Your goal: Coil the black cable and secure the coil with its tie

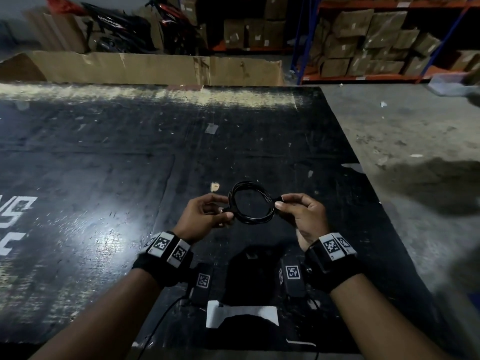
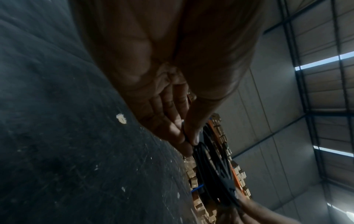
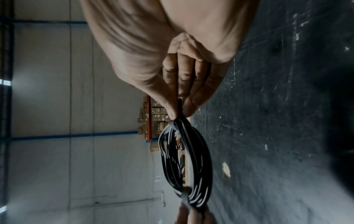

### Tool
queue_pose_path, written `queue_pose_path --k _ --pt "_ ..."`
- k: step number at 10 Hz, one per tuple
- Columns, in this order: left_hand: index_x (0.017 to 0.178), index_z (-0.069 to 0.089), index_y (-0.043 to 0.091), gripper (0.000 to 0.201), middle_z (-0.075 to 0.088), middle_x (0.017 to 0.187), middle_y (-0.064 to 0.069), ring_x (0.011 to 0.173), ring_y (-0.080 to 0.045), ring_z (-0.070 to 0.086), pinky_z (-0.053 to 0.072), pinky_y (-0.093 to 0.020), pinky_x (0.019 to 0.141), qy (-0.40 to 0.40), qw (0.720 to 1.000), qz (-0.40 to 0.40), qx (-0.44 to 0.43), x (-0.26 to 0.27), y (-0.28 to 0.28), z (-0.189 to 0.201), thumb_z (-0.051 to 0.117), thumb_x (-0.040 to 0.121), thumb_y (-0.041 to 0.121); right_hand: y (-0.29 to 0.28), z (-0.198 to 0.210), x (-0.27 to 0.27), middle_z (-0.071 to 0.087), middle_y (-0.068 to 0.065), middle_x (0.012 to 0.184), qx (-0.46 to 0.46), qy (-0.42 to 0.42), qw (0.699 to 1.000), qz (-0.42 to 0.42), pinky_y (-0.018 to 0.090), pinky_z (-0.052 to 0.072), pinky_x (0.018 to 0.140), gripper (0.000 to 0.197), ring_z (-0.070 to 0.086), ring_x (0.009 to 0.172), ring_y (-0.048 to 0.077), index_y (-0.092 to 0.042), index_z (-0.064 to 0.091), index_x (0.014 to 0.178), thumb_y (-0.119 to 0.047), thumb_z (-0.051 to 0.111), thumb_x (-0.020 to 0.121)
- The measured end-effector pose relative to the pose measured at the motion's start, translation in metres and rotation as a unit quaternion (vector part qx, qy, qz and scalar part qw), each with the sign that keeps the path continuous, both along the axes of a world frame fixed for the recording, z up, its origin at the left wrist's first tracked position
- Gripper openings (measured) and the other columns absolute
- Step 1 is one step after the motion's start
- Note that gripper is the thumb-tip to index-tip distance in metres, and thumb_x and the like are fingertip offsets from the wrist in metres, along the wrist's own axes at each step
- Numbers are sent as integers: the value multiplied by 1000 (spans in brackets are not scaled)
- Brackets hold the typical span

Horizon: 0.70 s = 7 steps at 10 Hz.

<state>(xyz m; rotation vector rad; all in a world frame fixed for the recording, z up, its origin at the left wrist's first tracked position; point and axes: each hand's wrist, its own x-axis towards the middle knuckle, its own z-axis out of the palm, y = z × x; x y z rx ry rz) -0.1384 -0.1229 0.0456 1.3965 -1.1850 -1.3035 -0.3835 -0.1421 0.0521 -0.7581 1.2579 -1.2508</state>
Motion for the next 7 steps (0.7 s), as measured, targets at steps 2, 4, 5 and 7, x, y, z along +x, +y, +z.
queue_pose_path --k 2,4,5,7 --pt "88 71 7 20 70 77 -22 57 -17 73 57 -31 65 -48 997 48 29 3 -38 -25 76 82 -11 -31 -25 0 74 10 68 66 158 985 36 25 58 60 19 69 58 20 -4 75 82 10 80 70" --pt "77 78 23 14 80 76 -10 76 -28 78 64 -50 85 -145 987 47 52 -1 -69 -60 87 67 18 -64 -43 8 79 10 72 84 326 940 59 34 65 72 14 78 66 21 -11 77 77 -1 83 69" --pt "84 80 31 17 81 84 0 86 -19 78 63 -37 88 -205 977 30 54 -2 -79 -65 87 69 26 -71 -47 9 80 12 81 78 358 925 97 19 58 59 13 70 59 18 -9 79 83 0 80 73" --pt "87 73 34 19 79 93 -1 92 -21 76 61 -41 92 -238 970 10 53 23 -84 -74 85 73 29 -71 -48 -9 77 7 78 60 395 911 104 9 47 58 10 70 71 16 -10 80 90 -11 78 81"
